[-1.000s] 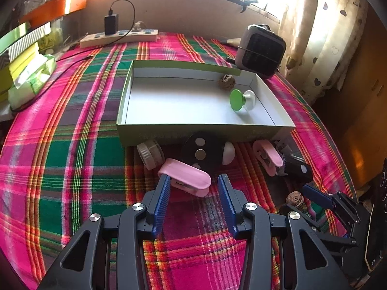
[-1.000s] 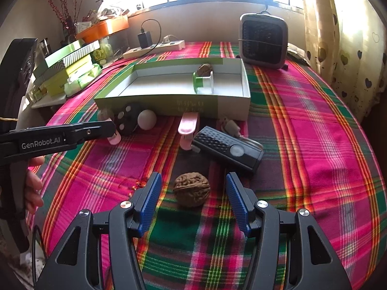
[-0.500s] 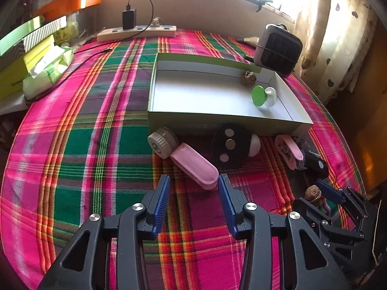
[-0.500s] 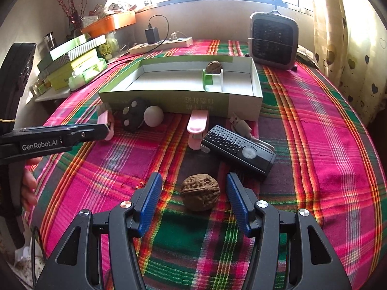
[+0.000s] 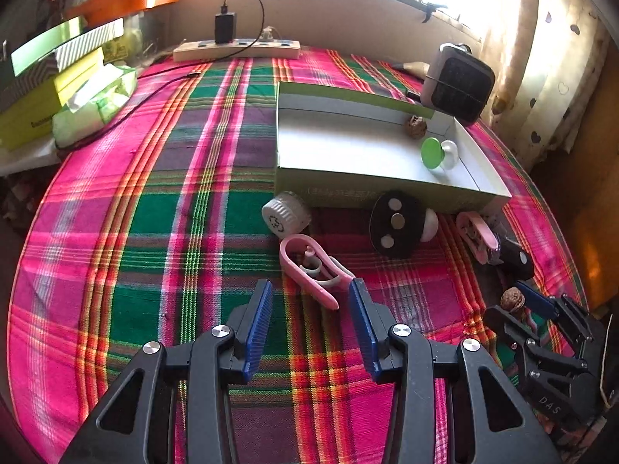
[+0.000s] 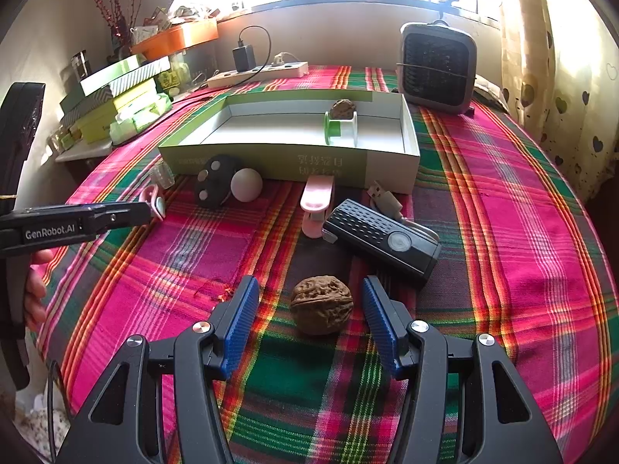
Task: Organize objects
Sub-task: 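Close the right gripper on the walnut while the left gripper grasps the pink clip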
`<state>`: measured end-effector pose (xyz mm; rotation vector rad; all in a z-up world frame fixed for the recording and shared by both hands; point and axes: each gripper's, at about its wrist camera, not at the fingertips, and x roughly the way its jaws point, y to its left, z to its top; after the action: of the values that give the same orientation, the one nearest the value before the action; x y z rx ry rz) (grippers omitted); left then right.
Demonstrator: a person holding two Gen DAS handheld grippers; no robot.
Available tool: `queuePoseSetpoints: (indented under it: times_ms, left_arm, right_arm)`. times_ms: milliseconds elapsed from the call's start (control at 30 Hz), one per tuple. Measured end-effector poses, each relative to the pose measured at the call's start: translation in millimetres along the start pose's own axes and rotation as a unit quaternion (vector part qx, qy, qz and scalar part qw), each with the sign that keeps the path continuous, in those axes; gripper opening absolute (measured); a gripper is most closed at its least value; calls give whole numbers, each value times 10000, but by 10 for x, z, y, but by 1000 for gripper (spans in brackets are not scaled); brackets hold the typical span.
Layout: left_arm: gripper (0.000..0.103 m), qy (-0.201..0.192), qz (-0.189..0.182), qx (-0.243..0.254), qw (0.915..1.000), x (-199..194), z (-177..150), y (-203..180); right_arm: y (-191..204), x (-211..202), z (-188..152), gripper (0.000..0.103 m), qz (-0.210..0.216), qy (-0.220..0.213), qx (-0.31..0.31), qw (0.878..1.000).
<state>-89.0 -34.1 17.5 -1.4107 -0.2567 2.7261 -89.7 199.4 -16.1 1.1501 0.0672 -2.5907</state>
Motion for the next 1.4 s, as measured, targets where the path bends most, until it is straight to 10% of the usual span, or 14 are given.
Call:
queuePoseSetpoints:
  times_ms: [1400]
  left_arm:
    - [39,3,330,145,9993,155,92,43]
  right_arm:
    - [8,-26,-48,49,-364,-66,-1,9993]
